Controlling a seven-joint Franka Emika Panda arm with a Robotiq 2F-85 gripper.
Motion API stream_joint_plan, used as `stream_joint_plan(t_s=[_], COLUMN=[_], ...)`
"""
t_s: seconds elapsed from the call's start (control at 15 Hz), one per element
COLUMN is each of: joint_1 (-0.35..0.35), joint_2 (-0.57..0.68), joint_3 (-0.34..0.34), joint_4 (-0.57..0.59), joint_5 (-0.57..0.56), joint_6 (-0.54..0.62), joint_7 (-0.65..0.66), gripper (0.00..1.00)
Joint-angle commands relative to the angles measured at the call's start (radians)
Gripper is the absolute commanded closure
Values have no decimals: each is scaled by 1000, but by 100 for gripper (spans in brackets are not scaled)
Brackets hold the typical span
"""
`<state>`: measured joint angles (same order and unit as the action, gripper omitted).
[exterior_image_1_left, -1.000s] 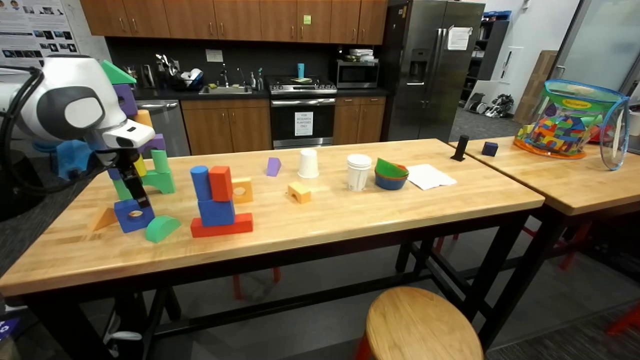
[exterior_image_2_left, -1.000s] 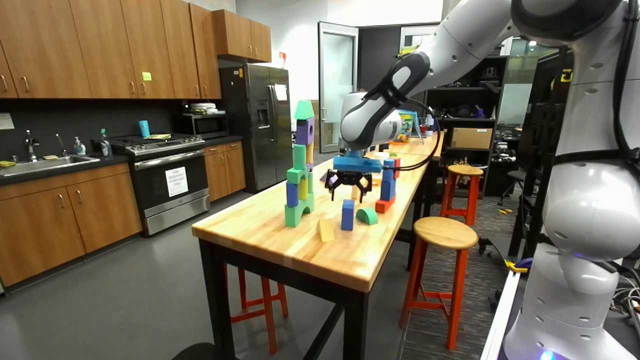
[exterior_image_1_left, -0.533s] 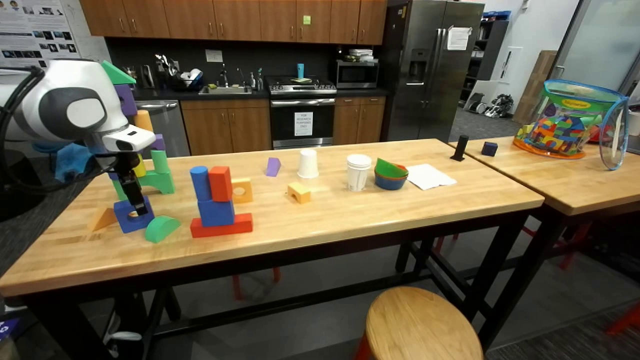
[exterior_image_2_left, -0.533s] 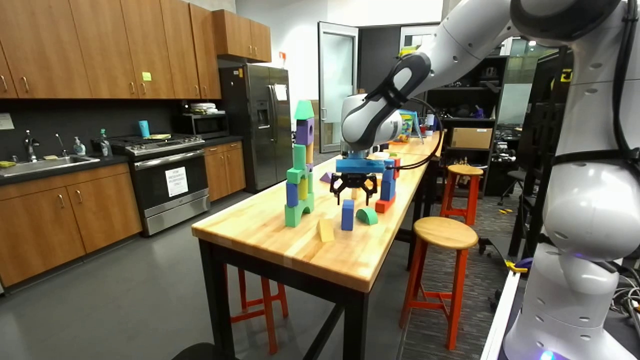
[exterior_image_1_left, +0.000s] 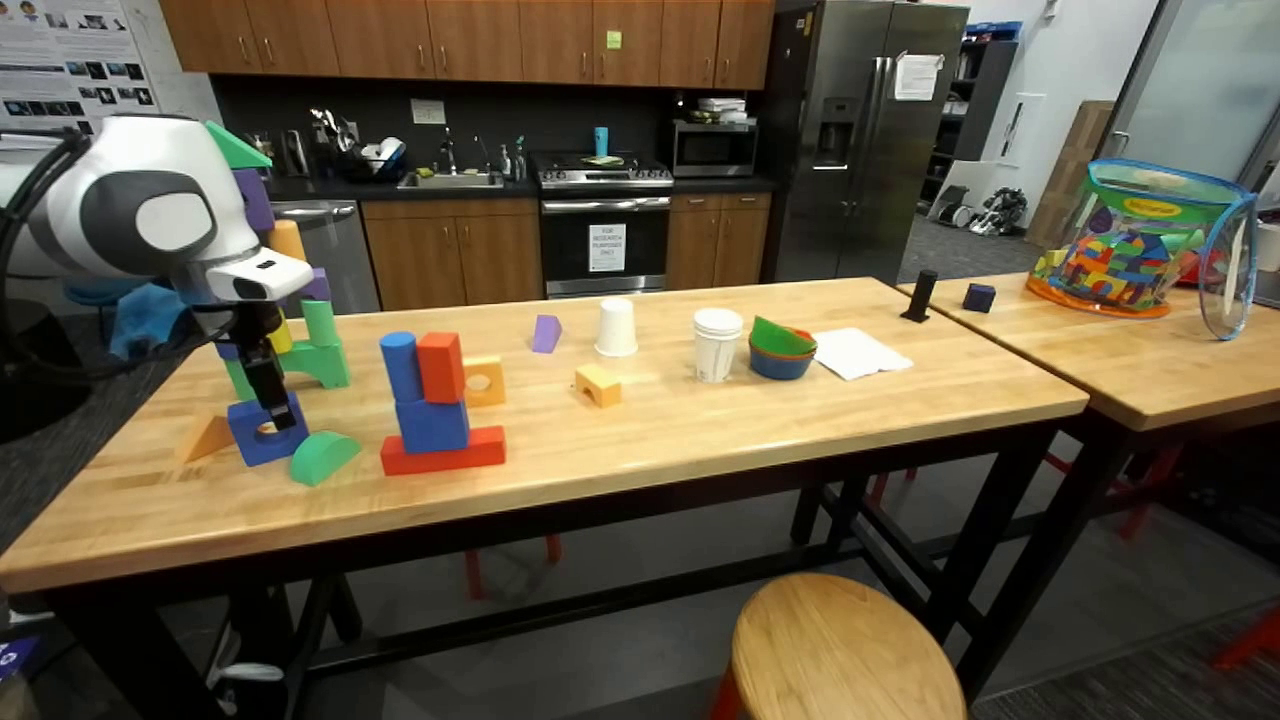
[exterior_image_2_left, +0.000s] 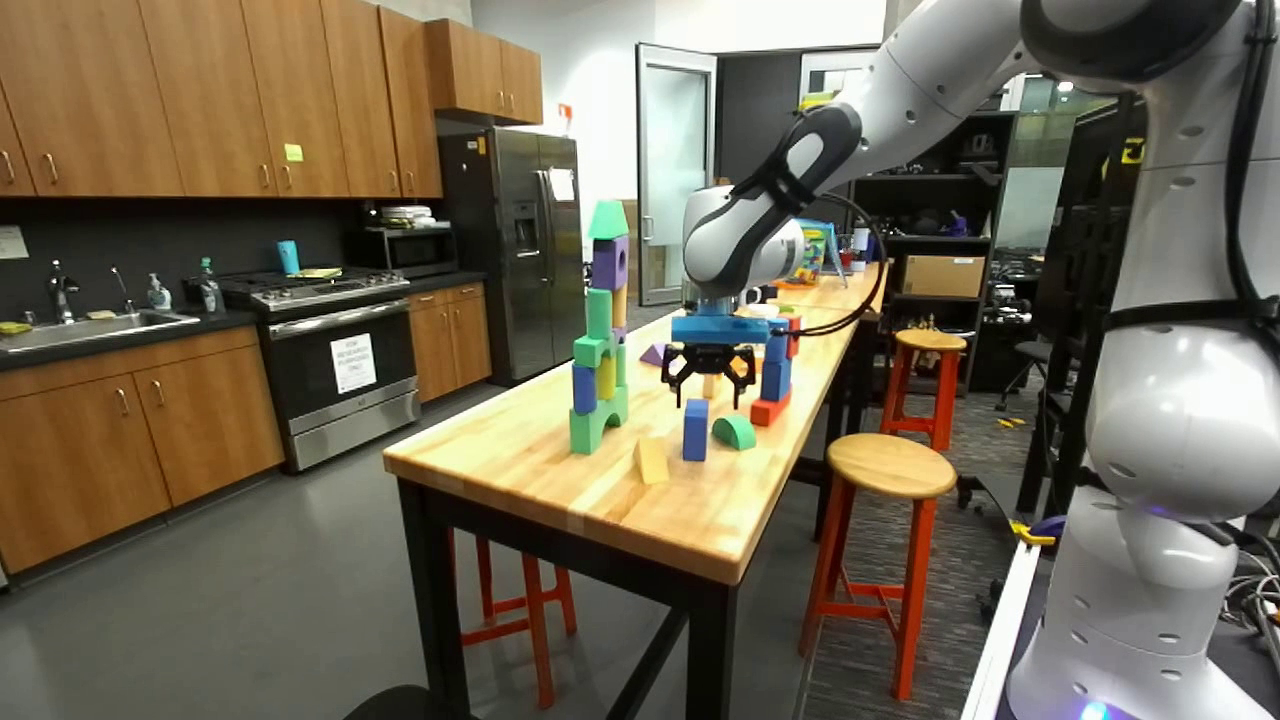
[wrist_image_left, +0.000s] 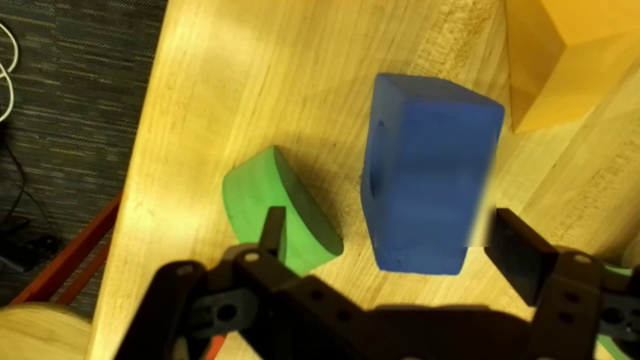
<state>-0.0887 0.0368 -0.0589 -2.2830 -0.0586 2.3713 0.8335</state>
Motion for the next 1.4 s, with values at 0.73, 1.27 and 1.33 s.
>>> stream_joint_plan(t_s=[0.73, 1.27, 1.33], joint_1=[35, 34, 34], joint_2=[31, 60, 62], joint_3=[-4, -12, -12], joint_4=[55, 74, 76], joint_5=[22, 52, 56], joint_6=[-21, -24, -26], joint_7=[0, -8, -9], gripper=[0, 0, 0])
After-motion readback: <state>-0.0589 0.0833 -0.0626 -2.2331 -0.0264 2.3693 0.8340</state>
